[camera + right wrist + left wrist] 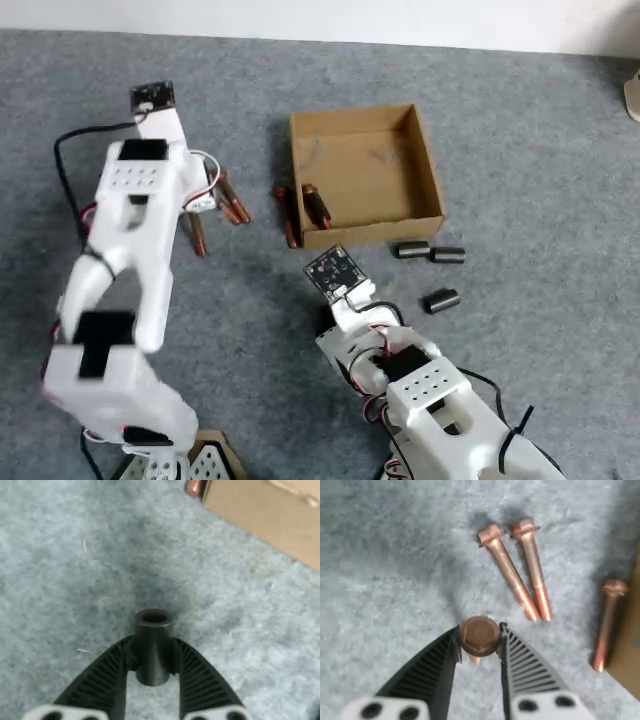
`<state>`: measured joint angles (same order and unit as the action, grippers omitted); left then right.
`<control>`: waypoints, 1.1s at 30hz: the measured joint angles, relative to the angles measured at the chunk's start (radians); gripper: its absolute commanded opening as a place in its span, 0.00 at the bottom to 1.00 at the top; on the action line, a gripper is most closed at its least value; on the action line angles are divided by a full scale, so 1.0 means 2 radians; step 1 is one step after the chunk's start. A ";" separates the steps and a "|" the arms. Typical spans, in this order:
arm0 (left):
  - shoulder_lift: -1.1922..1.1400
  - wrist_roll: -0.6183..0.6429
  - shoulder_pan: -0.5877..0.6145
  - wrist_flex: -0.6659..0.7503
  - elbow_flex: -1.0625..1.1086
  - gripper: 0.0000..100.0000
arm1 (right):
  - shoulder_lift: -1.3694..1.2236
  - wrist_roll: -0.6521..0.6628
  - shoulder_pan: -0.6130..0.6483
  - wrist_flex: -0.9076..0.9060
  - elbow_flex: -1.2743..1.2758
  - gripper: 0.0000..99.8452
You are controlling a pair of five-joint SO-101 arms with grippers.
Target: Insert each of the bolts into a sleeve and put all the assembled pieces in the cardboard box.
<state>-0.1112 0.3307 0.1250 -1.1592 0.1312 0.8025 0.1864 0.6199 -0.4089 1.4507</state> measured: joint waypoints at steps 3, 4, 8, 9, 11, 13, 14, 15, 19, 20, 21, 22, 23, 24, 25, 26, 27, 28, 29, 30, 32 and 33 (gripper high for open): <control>0.063 -0.004 0.001 0.023 0.048 0.00 | 0.000 0.002 0.000 0.041 0.000 0.00; 0.084 -0.010 0.001 0.033 0.065 0.00 | 0.000 0.008 0.000 0.057 0.000 0.00; 0.175 -0.025 -0.009 0.079 0.145 0.00 | 0.000 0.064 0.000 0.114 0.000 0.00; 0.199 -0.025 -0.012 0.094 0.166 0.00 | 0.000 0.071 0.000 0.129 0.004 0.00; 0.249 -0.025 -0.019 0.124 0.208 0.00 | 0.000 0.074 0.000 0.160 0.022 0.00; 0.300 -0.025 -0.030 0.150 0.248 0.00 | 0.000 0.071 0.002 0.209 0.047 0.00; 0.327 -0.025 -0.037 0.161 0.265 0.00 | 0.000 0.064 0.002 0.242 0.060 0.00; 0.352 -0.025 -0.044 0.170 0.282 0.00 | 0.000 0.059 0.002 0.279 0.075 0.00; 0.448 -0.025 -0.072 0.189 0.319 0.00 | 0.002 0.044 0.002 0.443 0.106 0.00; 0.467 -0.025 -0.078 0.189 0.323 0.00 | 0.000 0.044 0.002 0.478 0.106 0.00; 0.484 -0.018 -0.084 0.190 0.325 0.00 | 0.000 0.044 0.002 0.501 0.106 0.00; 0.499 -0.008 -0.089 0.190 0.326 0.00 | 0.001 0.043 0.002 0.510 0.107 0.00; 0.512 0.005 -0.093 0.190 0.326 0.00 | 0.000 0.043 0.002 0.513 0.107 0.00; 0.522 0.018 -0.097 0.190 0.327 0.00 | 0.000 0.043 0.002 0.516 0.107 0.00; 0.531 0.031 -0.104 0.190 0.327 0.00 | 0.000 0.043 0.002 0.519 0.107 0.00; 0.538 0.036 -0.110 0.190 0.327 0.00 | 0.000 0.042 0.002 0.521 0.107 0.00; 0.542 0.039 -0.119 0.188 0.327 0.00 | 0.000 0.041 0.002 0.522 0.107 0.00; 0.545 0.041 -0.130 0.184 0.327 0.00 | 0.000 0.041 0.002 0.522 0.107 0.00; 0.547 0.044 -0.140 0.180 0.327 0.00 | 0.000 0.041 0.003 0.522 0.107 0.00; 0.547 0.044 -0.153 0.179 0.327 0.00 | 0.000 0.041 0.003 0.522 0.107 0.00; 0.547 0.044 -0.175 0.177 0.326 0.00 | 0.000 0.041 0.003 0.522 0.107 0.00; 0.547 0.044 -0.182 0.177 0.324 0.00 | 0.000 0.041 0.003 0.522 0.107 0.00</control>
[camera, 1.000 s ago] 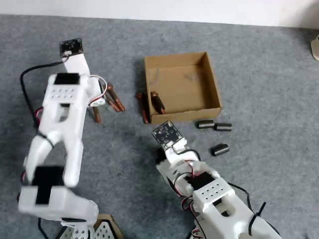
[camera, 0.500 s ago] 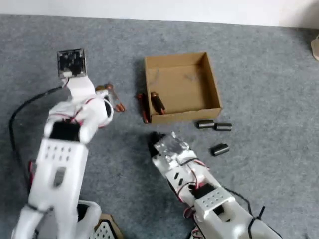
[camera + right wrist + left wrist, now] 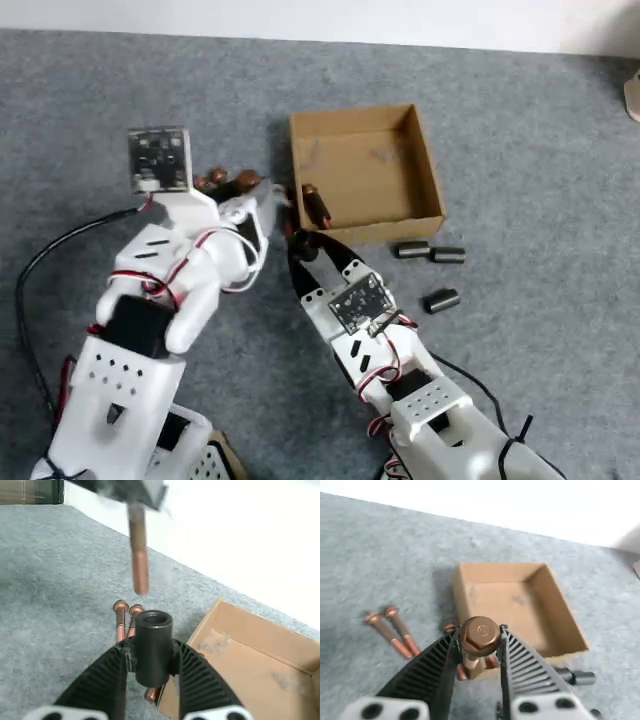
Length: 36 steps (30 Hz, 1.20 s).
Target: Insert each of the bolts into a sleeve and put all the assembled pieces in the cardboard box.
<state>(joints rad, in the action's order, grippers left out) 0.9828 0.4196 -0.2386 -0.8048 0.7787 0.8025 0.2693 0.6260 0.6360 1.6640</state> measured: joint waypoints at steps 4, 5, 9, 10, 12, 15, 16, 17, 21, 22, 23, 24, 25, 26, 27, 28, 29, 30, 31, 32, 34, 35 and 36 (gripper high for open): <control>0.000 0.000 -0.013 0.000 -0.018 0.00 | 0.000 0.000 -0.011 0.000 0.000 0.00; 0.000 0.000 -0.015 0.000 -0.021 0.00 | 0.000 0.000 -0.015 0.000 0.000 0.00; 0.000 0.000 -0.025 0.000 -0.032 0.00 | 0.000 0.000 -0.019 0.000 0.000 0.00; 0.000 0.001 -0.029 0.000 -0.035 0.00 | 0.000 0.000 -0.019 0.000 0.000 0.00; 0.000 0.003 -0.037 -0.002 -0.039 0.00 | 0.000 0.000 -0.021 0.000 0.000 0.00; 0.000 0.004 -0.047 -0.007 -0.040 0.00 | 0.000 0.000 -0.021 -0.012 0.000 0.00; 0.000 0.004 -0.051 -0.007 -0.040 0.00 | 0.000 0.000 -0.021 -0.020 0.000 0.00; 0.000 0.004 -0.055 -0.007 -0.040 0.00 | 0.000 0.000 -0.021 -0.021 0.000 0.00; 0.000 0.023 -0.073 -0.012 -0.040 0.00 | 0.000 0.000 -0.021 -0.021 0.000 0.00; 0.000 0.027 -0.077 -0.018 -0.040 0.00 | 0.000 0.000 -0.021 -0.021 0.000 0.00; 0.000 0.030 -0.081 -0.023 -0.040 0.00 | 0.000 0.000 -0.021 -0.021 0.000 0.00; 0.000 0.031 -0.084 -0.025 -0.040 0.00 | 0.000 0.000 -0.021 -0.021 0.000 0.00; 0.000 0.032 -0.086 -0.025 -0.040 0.00 | 0.000 0.000 -0.021 -0.021 0.000 0.00; 0.000 0.032 -0.086 -0.025 -0.040 0.00 | 0.000 0.000 -0.021 -0.021 0.000 0.00; 0.001 0.033 -0.085 -0.025 -0.040 0.00 | 0.000 0.000 -0.021 -0.021 0.000 0.00; 0.001 0.034 -0.084 -0.025 -0.040 0.00 | 0.000 0.000 -0.021 -0.021 0.000 0.00; 0.001 0.035 -0.083 -0.025 -0.040 0.00 | 0.000 0.000 -0.021 -0.021 0.000 0.00; 0.001 0.035 -0.083 -0.025 -0.040 0.00 | 0.000 0.000 -0.021 -0.021 0.000 0.00; 0.001 0.035 -0.083 -0.025 -0.040 0.00 | 0.000 0.000 -0.021 -0.021 0.000 0.00; 0.001 0.035 -0.083 -0.025 -0.037 0.00 | 0.000 0.000 -0.021 -0.021 0.000 0.00; 0.002 0.035 -0.083 -0.025 -0.030 0.00 | 0.000 0.000 -0.021 -0.021 0.000 0.00; 0.002 0.035 -0.084 -0.025 -0.028 0.00 | 0.000 0.000 -0.021 -0.021 0.000 0.00; 0.002 0.035 -0.084 -0.025 -0.028 0.00 | 0.000 0.000 -0.021 -0.021 0.000 0.00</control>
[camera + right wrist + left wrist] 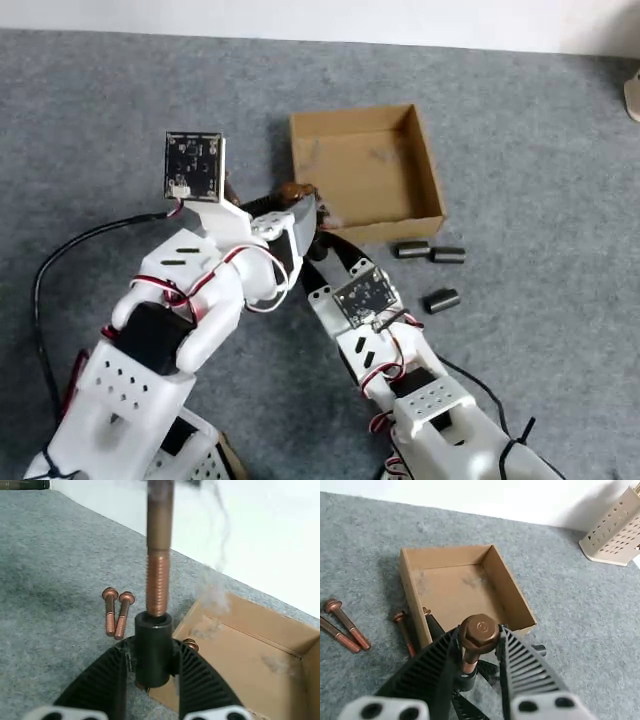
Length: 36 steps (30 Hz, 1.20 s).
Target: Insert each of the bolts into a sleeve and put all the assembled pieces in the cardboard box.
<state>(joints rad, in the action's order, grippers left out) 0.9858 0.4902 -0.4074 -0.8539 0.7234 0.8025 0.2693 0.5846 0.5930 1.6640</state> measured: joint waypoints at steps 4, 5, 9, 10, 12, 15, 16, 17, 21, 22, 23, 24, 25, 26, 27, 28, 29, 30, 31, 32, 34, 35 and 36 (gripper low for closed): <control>0.000 0.000 0.001 0.000 0.000 0.00 | 0.000 0.000 0.000 0.000 0.000 0.00; 0.000 0.000 0.001 0.000 0.000 0.00 | 0.000 0.000 0.000 0.000 0.000 0.00; 0.000 0.002 -0.001 0.000 0.021 0.00 | 0.000 0.000 0.000 0.000 0.000 0.00; 0.000 0.002 -0.002 0.000 0.027 0.00 | 0.000 0.000 0.000 0.000 0.000 0.00; 0.000 0.002 -0.002 0.000 0.038 0.00 | 0.000 0.000 0.000 0.000 0.000 0.00; 0.004 0.003 -0.002 0.000 0.047 0.00 | -0.001 0.000 0.000 -0.002 0.000 0.00; 0.005 0.003 -0.002 0.000 0.049 0.00 | -0.001 0.000 0.000 -0.002 0.000 0.00; 0.007 0.003 -0.002 0.001 0.051 0.01 | -0.001 0.000 0.000 -0.002 0.000 0.00; 0.008 0.003 -0.003 0.029 0.081 0.01 | -0.001 0.000 0.000 -0.002 0.000 0.00; 0.008 0.003 -0.003 0.044 0.095 0.01 | -0.001 0.000 0.000 -0.002 0.000 0.00; 0.008 0.003 -0.003 0.061 0.110 0.02 | -0.001 0.000 0.000 -0.002 0.000 0.00; 0.008 0.003 -0.003 0.081 0.128 0.05 | -0.001 0.000 0.000 -0.002 0.000 0.00; 0.008 0.003 -0.003 0.104 0.144 0.09 | -0.001 0.000 0.000 -0.002 0.000 0.00; 0.008 0.003 -0.003 0.128 0.162 0.14 | -0.001 -0.001 0.000 -0.002 0.000 0.00; 0.008 0.003 -0.003 0.150 0.178 0.21 | -0.001 -0.001 -0.001 -0.002 0.000 0.00; 0.008 0.003 -0.003 0.170 0.191 0.28 | -0.001 -0.001 -0.002 -0.002 0.000 0.00; 0.008 0.003 -0.003 0.188 0.204 0.36 | -0.001 -0.001 -0.003 -0.002 0.000 0.00; 0.008 0.002 -0.003 0.202 0.216 0.44 | 0.000 -0.001 -0.004 -0.002 0.000 0.00; 0.008 0.001 -0.002 0.210 0.223 0.51 | -0.001 0.000 -0.002 -0.003 0.000 0.00; 0.008 0.001 0.002 0.216 0.227 0.58 | -0.002 0.000 -0.002 -0.003 0.000 0.00; 0.008 0.001 0.002 0.222 0.229 0.69 | 0.000 0.000 -0.002 -0.004 0.000 0.00; 0.008 0.001 0.002 0.224 0.230 0.72 | -0.001 0.000 -0.002 -0.005 0.000 0.00; 0.008 0.001 0.005 0.225 0.230 0.75 | -0.001 0.000 -0.002 -0.007 0.000 0.00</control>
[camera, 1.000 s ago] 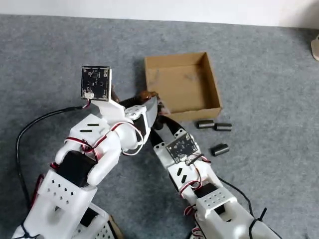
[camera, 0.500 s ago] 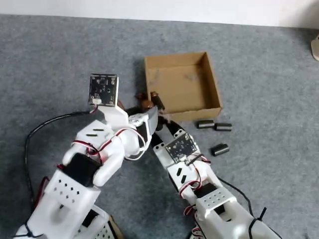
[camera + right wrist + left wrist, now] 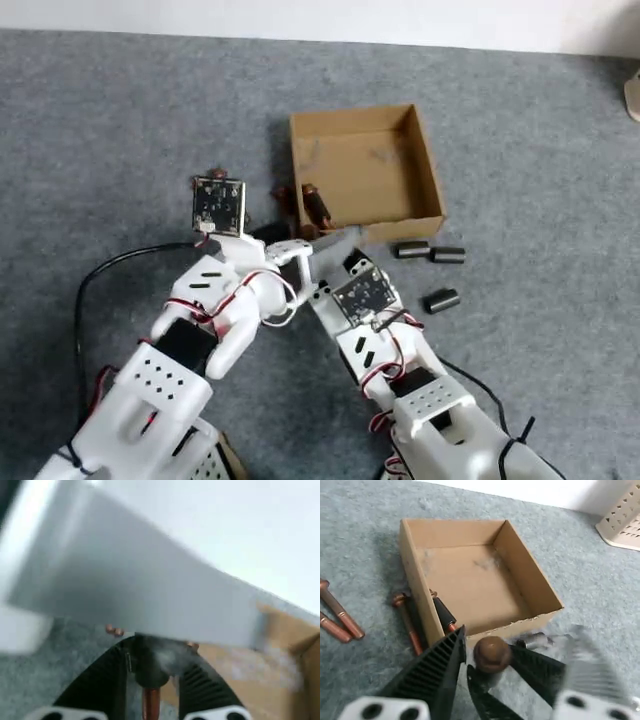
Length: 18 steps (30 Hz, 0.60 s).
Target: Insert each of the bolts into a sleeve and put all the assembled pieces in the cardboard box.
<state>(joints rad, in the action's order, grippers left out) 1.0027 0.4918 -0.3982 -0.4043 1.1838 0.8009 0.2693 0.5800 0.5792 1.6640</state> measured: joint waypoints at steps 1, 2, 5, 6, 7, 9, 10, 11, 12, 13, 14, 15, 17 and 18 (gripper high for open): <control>0.000 -0.001 0.008 0.000 0.000 0.77 | 0.000 0.000 0.000 0.000 0.000 0.00; 0.000 -0.001 0.022 -0.001 0.000 0.78 | 0.000 0.000 0.000 0.000 0.000 0.00; 0.001 -0.001 0.075 -0.025 0.000 0.78 | 0.000 0.000 -0.011 0.000 0.000 0.00; 0.005 -0.001 0.096 -0.037 0.000 0.78 | 0.000 0.000 -0.017 0.000 0.000 0.00; 0.014 -0.001 0.117 -0.051 0.000 0.78 | 0.000 0.000 -0.024 0.000 0.000 0.00; 0.039 -0.001 0.160 -0.087 0.000 0.78 | 0.000 0.000 -0.036 -0.007 0.000 0.00; 0.054 -0.001 0.182 -0.110 0.000 0.78 | 0.000 0.000 -0.041 -0.017 0.000 0.00; 0.071 -0.001 0.201 -0.134 0.000 0.78 | 0.000 0.000 -0.044 -0.027 0.000 0.00; 0.087 -0.001 0.218 -0.159 0.002 0.78 | 0.000 0.000 -0.047 -0.038 0.000 0.00; 0.105 -0.001 0.231 -0.184 0.008 0.78 | 0.000 0.000 -0.047 -0.051 0.000 0.00; 0.120 -0.002 0.240 -0.206 0.018 0.78 | 0.000 -0.005 -0.047 -0.067 0.000 0.00; 0.133 -0.002 0.246 -0.222 0.030 0.78 | 0.000 -0.015 -0.047 -0.084 0.000 0.00; 0.157 -0.002 0.252 -0.236 0.061 0.78 | 0.000 -0.034 -0.049 -0.130 -0.002 0.00; 0.169 -0.002 0.252 -0.237 0.078 0.78 | 0.000 -0.040 -0.048 -0.154 -0.010 0.00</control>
<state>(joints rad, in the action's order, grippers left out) 1.3403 0.4887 0.1051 -0.8784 1.3403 0.8009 0.1895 0.4833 0.2708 1.6441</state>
